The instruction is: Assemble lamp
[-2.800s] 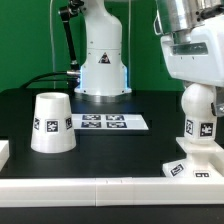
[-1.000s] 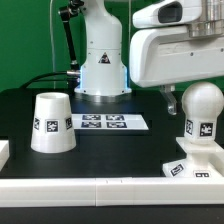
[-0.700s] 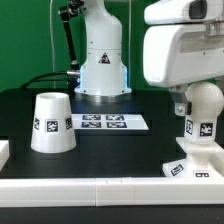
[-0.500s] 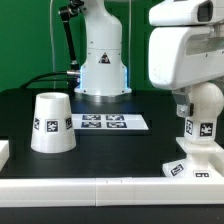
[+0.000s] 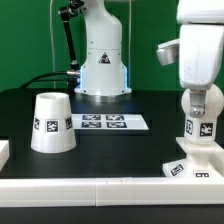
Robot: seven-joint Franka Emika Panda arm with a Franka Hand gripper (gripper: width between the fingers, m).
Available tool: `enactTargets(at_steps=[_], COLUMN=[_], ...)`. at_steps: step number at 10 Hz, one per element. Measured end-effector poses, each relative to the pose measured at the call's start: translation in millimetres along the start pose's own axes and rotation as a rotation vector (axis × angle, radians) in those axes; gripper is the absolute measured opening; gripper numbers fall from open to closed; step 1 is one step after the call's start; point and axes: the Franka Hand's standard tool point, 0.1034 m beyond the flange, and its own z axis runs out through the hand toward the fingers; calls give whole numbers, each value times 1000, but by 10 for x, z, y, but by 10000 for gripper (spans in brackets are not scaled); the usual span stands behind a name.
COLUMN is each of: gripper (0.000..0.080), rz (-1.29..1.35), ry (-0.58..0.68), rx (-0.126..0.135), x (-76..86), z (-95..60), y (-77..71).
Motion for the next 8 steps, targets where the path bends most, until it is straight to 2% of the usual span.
enactTargets(at_steps=[3, 4, 8], gripper=[699, 589, 576], rz=[-88, -84, -13], ry=[-5, -5, -3], rx=[-6, -6, -4], x=[3, -5, -20], z=[-4, -3, -2], y=[7, 9, 16])
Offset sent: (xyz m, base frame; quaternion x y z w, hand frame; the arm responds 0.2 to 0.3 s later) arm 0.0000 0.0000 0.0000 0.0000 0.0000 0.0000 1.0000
